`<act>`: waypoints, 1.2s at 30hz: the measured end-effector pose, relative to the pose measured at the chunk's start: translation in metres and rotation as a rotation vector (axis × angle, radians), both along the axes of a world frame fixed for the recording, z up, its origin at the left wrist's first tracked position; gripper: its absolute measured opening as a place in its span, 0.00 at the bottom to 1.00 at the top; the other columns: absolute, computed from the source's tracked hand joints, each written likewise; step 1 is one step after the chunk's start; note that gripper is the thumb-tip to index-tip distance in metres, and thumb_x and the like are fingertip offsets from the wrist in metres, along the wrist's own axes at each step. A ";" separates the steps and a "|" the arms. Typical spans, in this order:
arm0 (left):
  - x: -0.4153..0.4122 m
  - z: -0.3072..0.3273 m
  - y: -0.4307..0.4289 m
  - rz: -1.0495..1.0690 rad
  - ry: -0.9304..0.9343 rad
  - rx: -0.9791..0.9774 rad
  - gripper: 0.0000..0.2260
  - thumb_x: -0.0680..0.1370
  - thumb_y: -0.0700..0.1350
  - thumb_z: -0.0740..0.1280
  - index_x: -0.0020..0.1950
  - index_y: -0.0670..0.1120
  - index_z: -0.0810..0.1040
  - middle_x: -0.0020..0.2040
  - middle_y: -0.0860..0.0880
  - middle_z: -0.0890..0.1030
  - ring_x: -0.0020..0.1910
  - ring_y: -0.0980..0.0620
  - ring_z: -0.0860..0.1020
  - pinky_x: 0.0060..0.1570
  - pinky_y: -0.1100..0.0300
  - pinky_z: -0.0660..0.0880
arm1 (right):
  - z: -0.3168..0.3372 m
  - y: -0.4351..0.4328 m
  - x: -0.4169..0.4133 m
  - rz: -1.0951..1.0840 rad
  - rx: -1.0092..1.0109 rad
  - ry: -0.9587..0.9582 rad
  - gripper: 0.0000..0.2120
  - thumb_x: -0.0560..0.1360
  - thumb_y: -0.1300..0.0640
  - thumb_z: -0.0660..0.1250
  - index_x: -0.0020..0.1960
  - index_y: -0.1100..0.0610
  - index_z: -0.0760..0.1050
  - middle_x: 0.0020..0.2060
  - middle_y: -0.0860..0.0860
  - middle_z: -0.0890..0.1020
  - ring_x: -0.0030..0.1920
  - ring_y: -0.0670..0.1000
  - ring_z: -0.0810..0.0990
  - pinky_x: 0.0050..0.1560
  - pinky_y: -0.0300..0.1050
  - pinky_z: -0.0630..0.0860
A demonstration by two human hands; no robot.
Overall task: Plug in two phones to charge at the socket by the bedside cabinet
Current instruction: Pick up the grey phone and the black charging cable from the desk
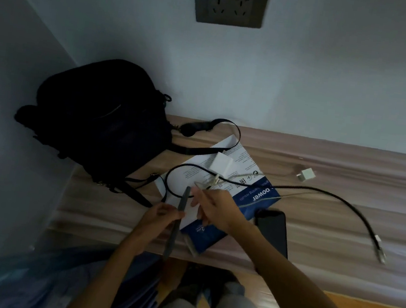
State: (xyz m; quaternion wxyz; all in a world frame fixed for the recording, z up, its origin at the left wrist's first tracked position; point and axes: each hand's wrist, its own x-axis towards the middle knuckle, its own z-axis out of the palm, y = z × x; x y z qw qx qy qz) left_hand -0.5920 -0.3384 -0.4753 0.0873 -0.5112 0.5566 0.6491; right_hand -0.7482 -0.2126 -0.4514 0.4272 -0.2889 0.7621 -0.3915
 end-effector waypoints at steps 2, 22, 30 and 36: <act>0.010 0.001 -0.007 -0.059 -0.017 -0.004 0.15 0.72 0.53 0.76 0.55 0.48 0.81 0.54 0.49 0.83 0.54 0.51 0.81 0.45 0.60 0.75 | -0.002 -0.006 -0.008 -0.077 -0.028 0.055 0.23 0.83 0.45 0.58 0.43 0.62 0.80 0.31 0.57 0.83 0.26 0.54 0.80 0.33 0.49 0.81; 0.002 0.025 -0.016 0.211 0.180 0.133 0.20 0.75 0.48 0.75 0.64 0.44 0.76 0.55 0.42 0.86 0.51 0.46 0.86 0.43 0.55 0.81 | -0.025 -0.046 -0.087 0.031 0.427 0.528 0.29 0.73 0.54 0.73 0.69 0.58 0.66 0.62 0.60 0.73 0.58 0.62 0.78 0.54 0.56 0.77; -0.034 0.049 -0.018 0.281 0.391 0.328 0.20 0.69 0.47 0.75 0.58 0.40 0.80 0.52 0.43 0.81 0.51 0.46 0.81 0.51 0.49 0.80 | 0.030 -0.035 -0.093 -0.204 0.070 0.540 0.35 0.69 0.35 0.70 0.66 0.59 0.71 0.47 0.55 0.82 0.44 0.53 0.81 0.41 0.48 0.81; -0.063 0.091 -0.026 0.305 0.687 0.415 0.21 0.71 0.48 0.71 0.60 0.39 0.74 0.51 0.42 0.80 0.52 0.45 0.80 0.51 0.50 0.81 | 0.072 -0.018 -0.100 -0.334 -0.084 0.495 0.36 0.65 0.34 0.71 0.62 0.58 0.73 0.47 0.51 0.81 0.42 0.49 0.82 0.38 0.41 0.80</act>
